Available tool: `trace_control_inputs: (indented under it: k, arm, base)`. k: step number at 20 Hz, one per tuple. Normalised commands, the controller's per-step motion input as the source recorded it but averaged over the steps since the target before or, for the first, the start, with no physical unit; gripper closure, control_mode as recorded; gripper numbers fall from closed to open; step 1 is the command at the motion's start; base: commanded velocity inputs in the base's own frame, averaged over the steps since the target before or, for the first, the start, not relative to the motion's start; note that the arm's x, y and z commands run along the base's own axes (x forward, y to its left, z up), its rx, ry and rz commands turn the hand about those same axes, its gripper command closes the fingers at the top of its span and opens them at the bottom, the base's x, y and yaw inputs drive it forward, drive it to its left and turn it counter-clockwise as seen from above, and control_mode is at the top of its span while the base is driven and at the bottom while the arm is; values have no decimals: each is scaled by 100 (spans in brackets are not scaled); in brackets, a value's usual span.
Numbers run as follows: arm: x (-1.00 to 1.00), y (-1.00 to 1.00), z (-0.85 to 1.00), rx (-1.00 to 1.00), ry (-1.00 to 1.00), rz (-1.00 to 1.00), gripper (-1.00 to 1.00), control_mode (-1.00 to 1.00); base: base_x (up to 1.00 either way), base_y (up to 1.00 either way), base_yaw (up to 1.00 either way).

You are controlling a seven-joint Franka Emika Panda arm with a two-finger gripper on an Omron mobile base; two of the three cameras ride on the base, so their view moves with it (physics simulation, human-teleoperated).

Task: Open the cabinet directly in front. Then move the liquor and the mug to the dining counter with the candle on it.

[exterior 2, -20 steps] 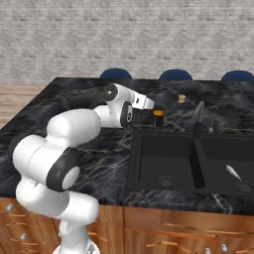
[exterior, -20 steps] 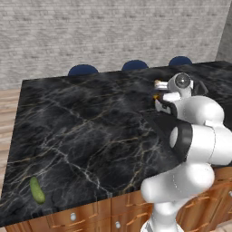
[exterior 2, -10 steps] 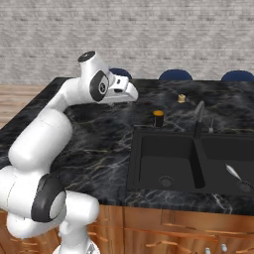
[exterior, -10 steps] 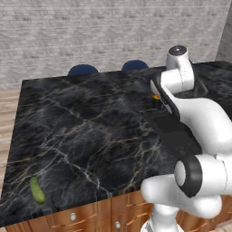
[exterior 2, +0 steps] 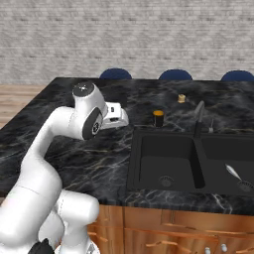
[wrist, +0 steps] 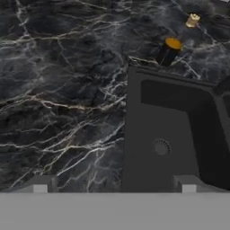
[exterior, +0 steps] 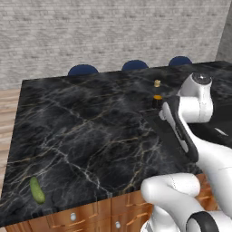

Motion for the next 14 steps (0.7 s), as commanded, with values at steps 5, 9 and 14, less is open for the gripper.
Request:
trace_control_inputs:
  k: [5,9,14]
  arm:
    - [-73,-7,-26,26,-41,43,-100,-100]
    - [-67,0,17,19,-31,38,-100,-100]
    - [-43,5,26,5,-18,30,-100,-100]
  base:
    - [0,0,0]
    - [0,0,0]
    - [0,0,0]
